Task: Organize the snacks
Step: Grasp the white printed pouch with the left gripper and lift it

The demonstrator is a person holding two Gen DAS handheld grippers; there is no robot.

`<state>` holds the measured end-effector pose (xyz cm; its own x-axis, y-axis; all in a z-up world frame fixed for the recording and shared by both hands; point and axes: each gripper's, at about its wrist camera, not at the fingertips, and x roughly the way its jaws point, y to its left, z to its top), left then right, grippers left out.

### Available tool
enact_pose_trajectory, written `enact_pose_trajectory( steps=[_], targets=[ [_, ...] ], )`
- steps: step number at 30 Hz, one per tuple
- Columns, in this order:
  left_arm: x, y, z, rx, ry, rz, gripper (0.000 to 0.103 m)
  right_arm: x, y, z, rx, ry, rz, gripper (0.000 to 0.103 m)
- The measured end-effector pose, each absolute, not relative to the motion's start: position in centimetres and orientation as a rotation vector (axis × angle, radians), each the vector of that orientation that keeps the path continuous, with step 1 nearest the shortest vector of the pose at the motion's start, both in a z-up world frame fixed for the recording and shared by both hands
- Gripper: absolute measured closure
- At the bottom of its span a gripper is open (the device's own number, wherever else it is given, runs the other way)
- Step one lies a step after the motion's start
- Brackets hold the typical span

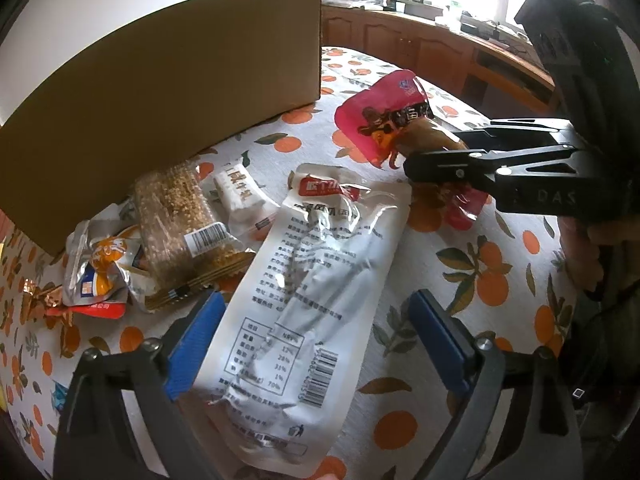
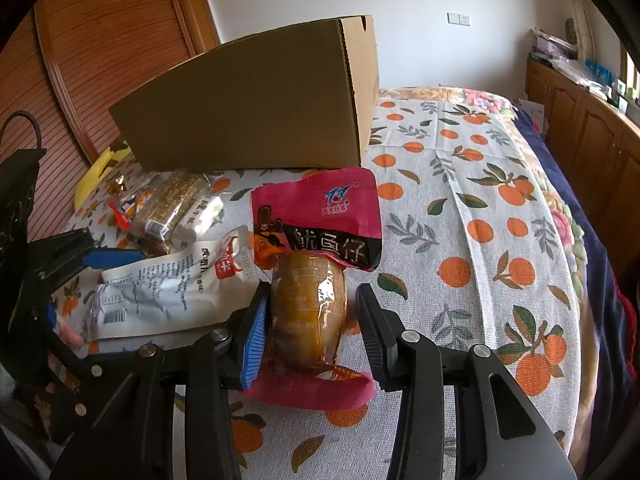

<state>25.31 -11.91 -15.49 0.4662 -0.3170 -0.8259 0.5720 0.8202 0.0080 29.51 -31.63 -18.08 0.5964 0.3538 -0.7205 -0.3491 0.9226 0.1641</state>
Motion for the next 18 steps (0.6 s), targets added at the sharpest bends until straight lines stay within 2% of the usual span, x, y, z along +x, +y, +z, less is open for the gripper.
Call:
enact_pose_trajectory(
  steps=[7,9,11,15,18],
  targets=[
    [25.3,-12.6,-15.3,0.303,0.969,-0.549,0.012,29.5,-31.6,-18.1,0.005,0.837,0.408,0.06],
    [25.3,-12.8,-15.2,0.303,0.962,-0.553,0.018,29.5,-31.6,-18.1,0.004,0.838,0.408,0.06],
    [25.5,-12.9,-14.9,0.303,0.957,-0.552,0.036,29.5,-31.6,-18.1,0.005,0.838,0.407,0.06],
    [25.7,-13.1,-14.7,0.311,0.963,-0.552,0.039,29.6,-31.5,-18.2,0.001,0.841,0.403,0.061],
    [25.5,-12.8,-14.2,0.295,0.939,-0.548,0.052,29.6,-31.5,-18.2,0.001,0.84,0.398,0.061]
  ],
)
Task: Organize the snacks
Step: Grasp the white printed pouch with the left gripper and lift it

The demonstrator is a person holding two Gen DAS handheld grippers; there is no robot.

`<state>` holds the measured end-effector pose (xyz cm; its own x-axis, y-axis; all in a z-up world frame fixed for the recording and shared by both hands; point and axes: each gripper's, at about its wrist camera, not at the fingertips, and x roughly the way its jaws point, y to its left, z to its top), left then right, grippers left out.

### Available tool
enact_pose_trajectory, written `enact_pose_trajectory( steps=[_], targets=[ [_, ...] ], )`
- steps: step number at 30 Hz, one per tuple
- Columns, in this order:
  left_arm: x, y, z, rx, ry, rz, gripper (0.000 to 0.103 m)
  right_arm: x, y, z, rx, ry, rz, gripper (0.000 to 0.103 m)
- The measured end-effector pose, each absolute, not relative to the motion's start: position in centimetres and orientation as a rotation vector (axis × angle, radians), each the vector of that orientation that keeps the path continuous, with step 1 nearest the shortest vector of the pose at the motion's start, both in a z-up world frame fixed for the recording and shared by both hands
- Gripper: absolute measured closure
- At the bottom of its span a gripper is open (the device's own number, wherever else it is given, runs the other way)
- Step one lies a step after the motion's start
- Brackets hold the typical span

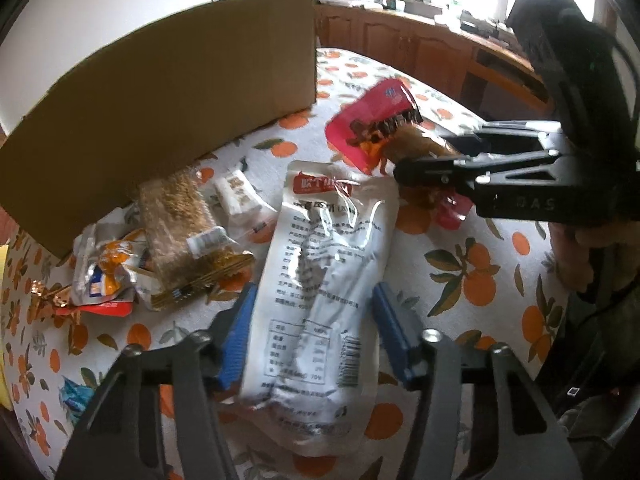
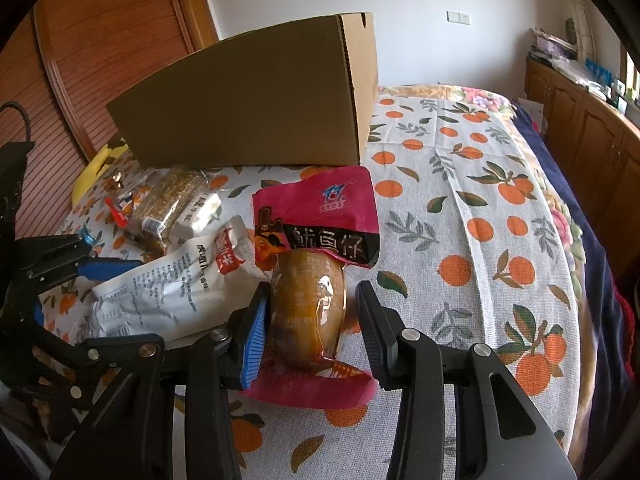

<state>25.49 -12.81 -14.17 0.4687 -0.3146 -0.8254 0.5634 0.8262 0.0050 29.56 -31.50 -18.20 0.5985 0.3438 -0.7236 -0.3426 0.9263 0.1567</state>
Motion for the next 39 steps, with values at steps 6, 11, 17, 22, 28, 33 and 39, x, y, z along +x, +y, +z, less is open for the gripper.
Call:
enact_pose_trajectory(
  steps=[6,11,17,22,28,33,39],
  targets=[
    [25.1,-11.6,-13.5,0.239,0.913,-0.555,0.068,29.6,-31.6,-18.3,0.007,0.839,0.399,0.061],
    [24.3,-11.4,-13.0,0.227,0.886,-0.561,0.08,29.6,-31.6,-18.4,0.003,0.84,0.397,0.061],
    [23.6,-11.7,-12.4,0.218,0.863,-0.574,0.089,29.6,-31.6,-18.4,0.001,0.84,0.396,0.061],
    [22.7,-12.0,-12.1,0.223,0.839,-0.582,0.092,29.6,-31.6,-18.4,0.002,0.84,0.396,0.061],
    [21.9,-12.0,-11.2,0.236,0.812,-0.579,0.103,29.6,-31.6,-18.4,0.001,0.84,0.396,0.061],
    [21.8,-11.7,-10.9,0.234,0.821,-0.565,0.103,29.6,-31.5,-18.4,-0.001,0.84,0.394,0.061],
    [21.1,-11.7,-10.5,0.246,0.799,-0.557,0.103,29.5,-31.5,-18.4,-0.006,0.838,0.391,0.061]
  ],
)
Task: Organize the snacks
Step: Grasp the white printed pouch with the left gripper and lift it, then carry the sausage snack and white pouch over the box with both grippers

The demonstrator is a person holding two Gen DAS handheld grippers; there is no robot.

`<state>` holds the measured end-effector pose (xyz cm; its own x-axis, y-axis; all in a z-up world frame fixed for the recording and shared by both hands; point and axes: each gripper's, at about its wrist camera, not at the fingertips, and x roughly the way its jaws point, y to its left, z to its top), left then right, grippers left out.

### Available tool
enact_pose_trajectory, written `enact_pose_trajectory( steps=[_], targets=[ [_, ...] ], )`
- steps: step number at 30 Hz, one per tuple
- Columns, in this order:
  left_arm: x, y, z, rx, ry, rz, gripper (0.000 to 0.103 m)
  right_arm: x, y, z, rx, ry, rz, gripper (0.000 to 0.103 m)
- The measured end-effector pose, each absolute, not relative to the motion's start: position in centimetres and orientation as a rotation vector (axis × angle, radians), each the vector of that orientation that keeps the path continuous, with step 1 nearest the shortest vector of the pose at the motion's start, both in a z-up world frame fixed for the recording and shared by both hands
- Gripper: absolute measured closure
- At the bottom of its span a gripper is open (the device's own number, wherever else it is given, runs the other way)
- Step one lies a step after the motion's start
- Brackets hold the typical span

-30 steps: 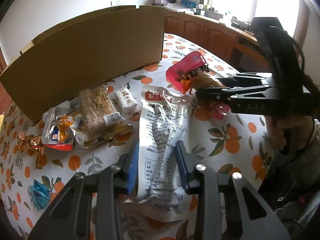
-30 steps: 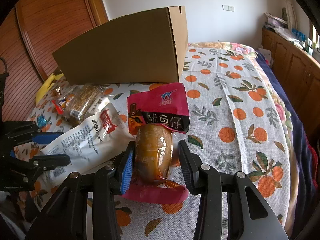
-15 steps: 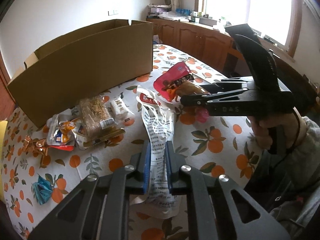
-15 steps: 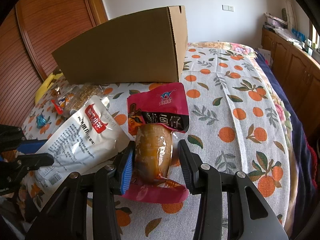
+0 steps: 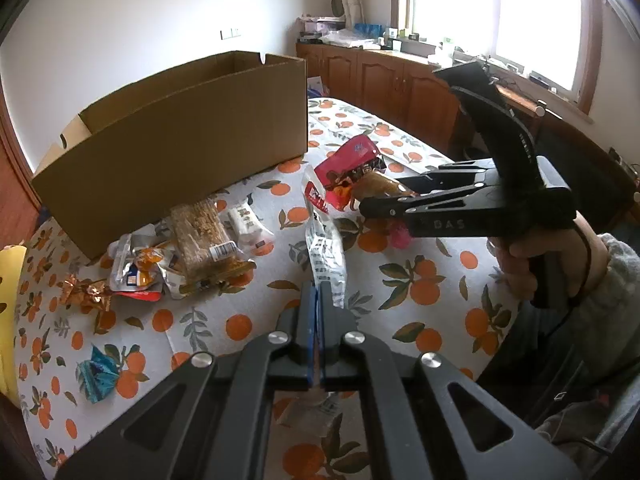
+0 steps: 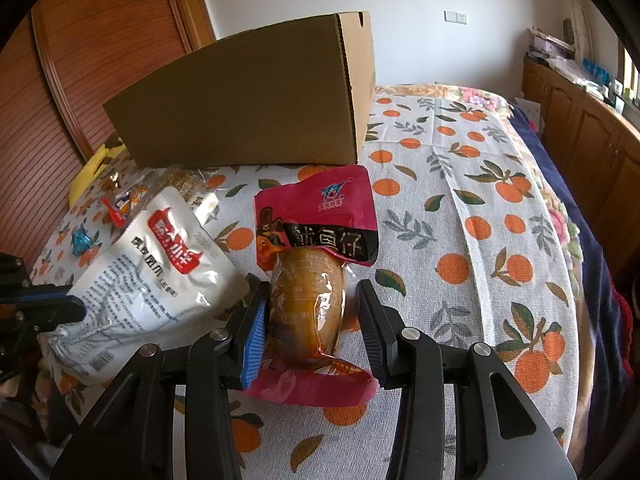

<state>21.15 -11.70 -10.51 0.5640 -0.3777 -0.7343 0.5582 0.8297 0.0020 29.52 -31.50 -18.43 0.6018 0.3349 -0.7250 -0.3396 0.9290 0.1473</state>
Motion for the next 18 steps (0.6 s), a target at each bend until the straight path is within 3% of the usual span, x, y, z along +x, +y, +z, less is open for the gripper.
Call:
enact_pose_trajectory(
  steps=[18],
  targets=[
    [22.1,-8.7,-4.7,0.162,0.619,-0.515,0.103,29.0,-31.5,-16.4,-0.033,0.775,0.381,0.064]
  ],
)
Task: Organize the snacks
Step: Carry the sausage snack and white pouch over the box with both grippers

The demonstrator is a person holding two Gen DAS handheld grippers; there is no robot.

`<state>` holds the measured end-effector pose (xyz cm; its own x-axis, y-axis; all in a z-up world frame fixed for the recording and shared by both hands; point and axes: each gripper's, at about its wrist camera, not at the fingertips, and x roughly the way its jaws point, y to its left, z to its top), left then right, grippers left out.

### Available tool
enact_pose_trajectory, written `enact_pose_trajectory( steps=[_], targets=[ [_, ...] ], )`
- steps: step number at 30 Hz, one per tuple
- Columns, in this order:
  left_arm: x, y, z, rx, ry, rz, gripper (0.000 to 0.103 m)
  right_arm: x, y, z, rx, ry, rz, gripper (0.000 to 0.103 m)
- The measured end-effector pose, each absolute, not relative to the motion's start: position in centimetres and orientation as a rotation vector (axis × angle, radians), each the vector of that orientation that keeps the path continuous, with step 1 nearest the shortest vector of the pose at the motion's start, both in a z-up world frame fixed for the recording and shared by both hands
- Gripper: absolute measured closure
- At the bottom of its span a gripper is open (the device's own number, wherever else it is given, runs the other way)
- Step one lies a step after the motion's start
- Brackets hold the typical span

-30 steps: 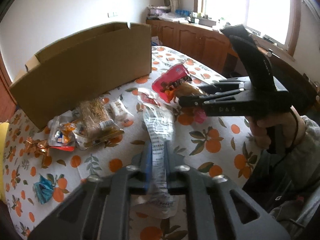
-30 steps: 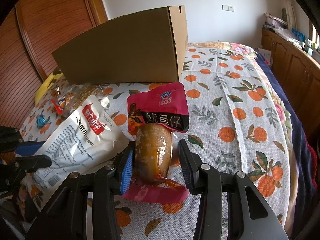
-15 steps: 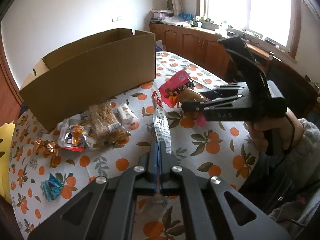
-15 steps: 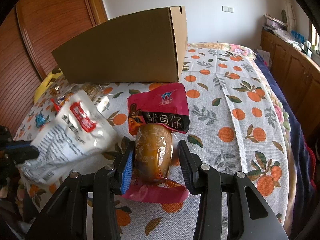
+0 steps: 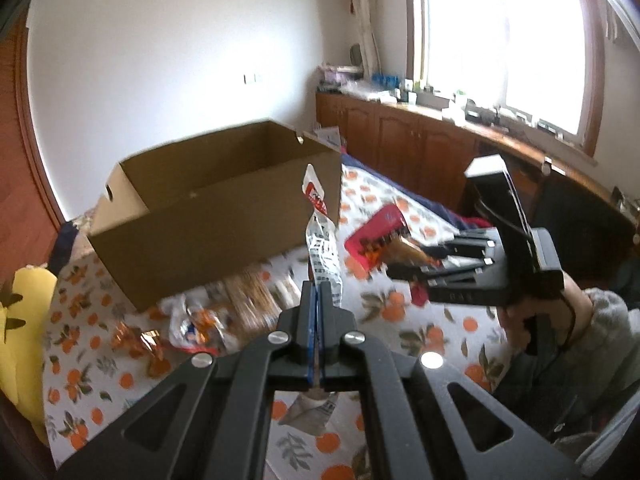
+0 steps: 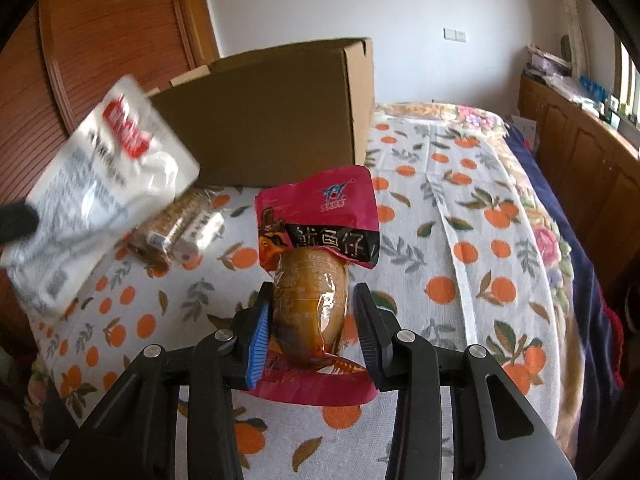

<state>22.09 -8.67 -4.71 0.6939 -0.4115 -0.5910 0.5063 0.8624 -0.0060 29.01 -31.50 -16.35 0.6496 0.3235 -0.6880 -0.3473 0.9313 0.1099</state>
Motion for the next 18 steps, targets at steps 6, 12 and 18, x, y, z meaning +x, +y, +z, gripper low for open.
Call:
enact_pose_trajectory(
  steps=[6,12,18],
  targets=[
    [23.8,-7.3,-2.2,0.136,0.537,-0.497,0.103,28.8,-30.8,-13.1,-0.037,0.717,0.407,0.064],
    [27.0,-5.2,0.4,0.105,0.473,-0.469,0.103,30.3,-29.9,-8.6,-0.045,0.631,0.444,0.064],
    [30.8,-2.8,2.1,0.066,0.42,-0.42,0.103,33.1,-28.9,-5.2,-0.065,0.559,0.474,0.064]
  ],
)
